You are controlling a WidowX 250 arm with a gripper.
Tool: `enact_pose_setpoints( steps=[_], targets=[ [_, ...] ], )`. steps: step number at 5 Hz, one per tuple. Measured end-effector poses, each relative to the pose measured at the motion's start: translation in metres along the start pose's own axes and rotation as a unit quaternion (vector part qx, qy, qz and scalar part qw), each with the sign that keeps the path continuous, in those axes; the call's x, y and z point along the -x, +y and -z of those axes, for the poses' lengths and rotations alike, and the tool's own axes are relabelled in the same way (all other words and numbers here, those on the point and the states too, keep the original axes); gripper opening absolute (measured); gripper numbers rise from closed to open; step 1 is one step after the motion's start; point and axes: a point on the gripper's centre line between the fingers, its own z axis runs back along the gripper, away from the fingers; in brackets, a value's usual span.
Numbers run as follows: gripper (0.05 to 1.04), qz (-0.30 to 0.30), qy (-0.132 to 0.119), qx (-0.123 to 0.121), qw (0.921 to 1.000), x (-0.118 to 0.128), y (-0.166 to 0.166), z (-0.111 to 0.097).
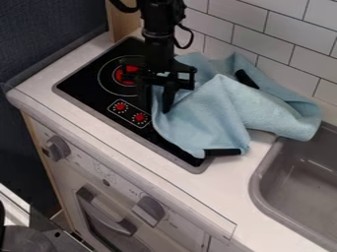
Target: Move the cloth from right to left
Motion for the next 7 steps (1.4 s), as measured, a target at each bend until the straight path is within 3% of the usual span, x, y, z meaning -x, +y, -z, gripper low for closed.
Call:
enact_pose_setpoints(
  steps=[1,2,3,5,7],
  targets=[
    [0.133,0.006,0.007,-0.011,0.9999,0.005,0.005,0.004],
    [0.051,0.009,0.010,-0.040,0.9991,0.006,0.014,0.003],
    [0.051,0.000,0.013,-0.069,0.9976,0.006,0.034,-0.007],
    [0.051,-0.044,0.007,-0.115,0.9924,-0.005,0.105,-0.024],
    [0.051,-0.052,-0.022,-0.149,0.9873,-0.021,0.164,-0.040]
  ],
)
